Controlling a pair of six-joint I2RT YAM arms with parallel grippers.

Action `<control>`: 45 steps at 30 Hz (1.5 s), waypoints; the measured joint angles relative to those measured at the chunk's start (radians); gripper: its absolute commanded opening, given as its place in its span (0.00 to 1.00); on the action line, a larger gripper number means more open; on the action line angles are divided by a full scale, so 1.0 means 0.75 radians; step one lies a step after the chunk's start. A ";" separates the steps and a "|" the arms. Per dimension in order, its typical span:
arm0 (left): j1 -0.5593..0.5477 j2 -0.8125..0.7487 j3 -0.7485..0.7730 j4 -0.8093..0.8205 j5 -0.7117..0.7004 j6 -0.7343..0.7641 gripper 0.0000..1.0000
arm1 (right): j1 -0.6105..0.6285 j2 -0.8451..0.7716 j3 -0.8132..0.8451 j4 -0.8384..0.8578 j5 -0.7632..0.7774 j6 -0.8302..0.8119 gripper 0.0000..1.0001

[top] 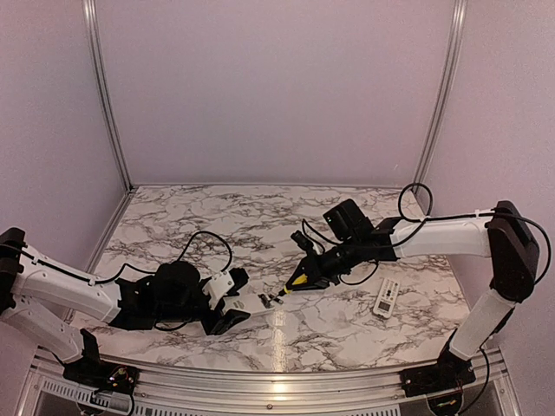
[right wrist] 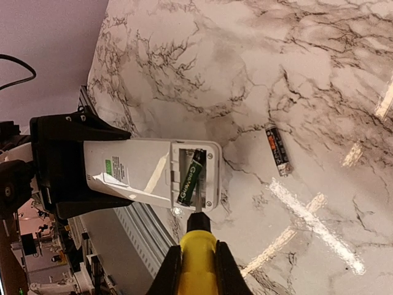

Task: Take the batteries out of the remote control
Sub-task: Remove the battery from the remote control without the battery cover.

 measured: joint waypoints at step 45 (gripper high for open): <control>0.024 0.024 -0.078 0.119 0.234 -0.349 0.00 | -0.003 0.054 -0.042 0.072 -0.140 0.101 0.00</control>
